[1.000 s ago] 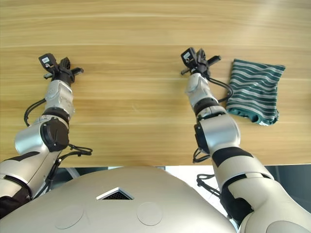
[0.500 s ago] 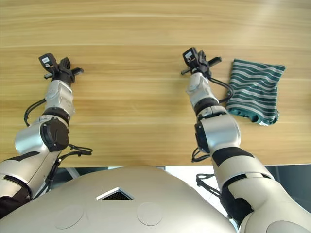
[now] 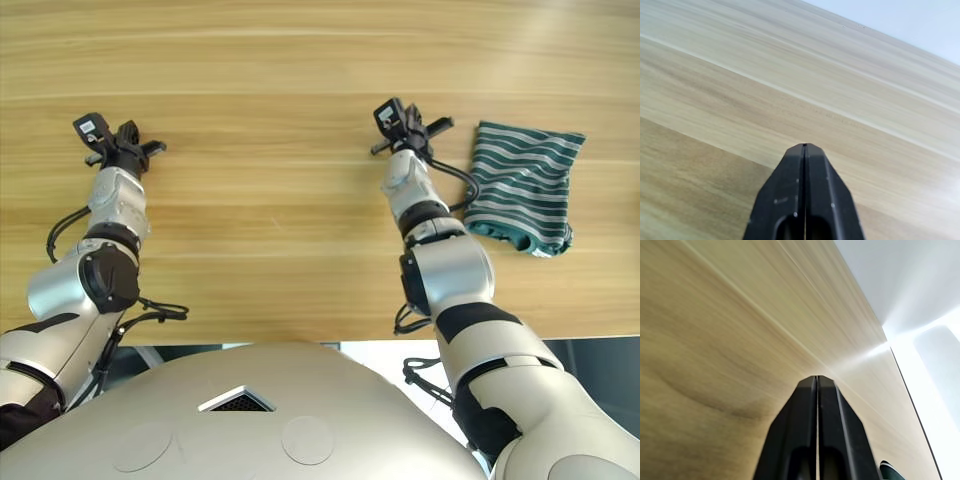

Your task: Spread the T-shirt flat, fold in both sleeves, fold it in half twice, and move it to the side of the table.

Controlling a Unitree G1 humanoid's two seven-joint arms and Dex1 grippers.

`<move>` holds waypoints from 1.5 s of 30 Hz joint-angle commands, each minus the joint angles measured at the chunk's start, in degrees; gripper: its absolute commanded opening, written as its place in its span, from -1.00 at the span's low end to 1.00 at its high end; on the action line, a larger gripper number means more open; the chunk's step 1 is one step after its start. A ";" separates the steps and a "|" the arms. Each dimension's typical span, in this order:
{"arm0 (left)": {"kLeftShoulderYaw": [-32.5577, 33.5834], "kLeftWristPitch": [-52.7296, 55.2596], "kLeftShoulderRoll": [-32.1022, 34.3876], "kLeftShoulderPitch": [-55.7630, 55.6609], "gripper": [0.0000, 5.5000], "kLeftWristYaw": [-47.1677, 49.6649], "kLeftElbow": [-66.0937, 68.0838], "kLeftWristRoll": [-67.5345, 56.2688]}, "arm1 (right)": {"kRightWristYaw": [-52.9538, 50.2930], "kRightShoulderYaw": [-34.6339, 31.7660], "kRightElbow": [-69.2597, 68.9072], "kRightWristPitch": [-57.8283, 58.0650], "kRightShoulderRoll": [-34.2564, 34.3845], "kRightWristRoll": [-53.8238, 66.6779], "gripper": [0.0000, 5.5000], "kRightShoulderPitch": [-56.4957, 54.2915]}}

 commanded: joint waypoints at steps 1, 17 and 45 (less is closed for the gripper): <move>0.75 4.03 -0.30 3.40 -1.00 0.70 2.33 -0.42 | 2.88 1.02 2.81 2.97 1.53 -1.10 -0.99 3.44; 0.51 4.60 -1.34 2.40 -1.00 0.27 2.31 0.47 | 2.58 0.07 2.74 2.74 0.31 -0.20 -0.99 4.49; -0.19 4.60 -1.74 2.26 -1.00 0.55 2.33 0.71 | 3.20 -0.77 2.69 2.50 -0.18 0.38 -0.99 4.85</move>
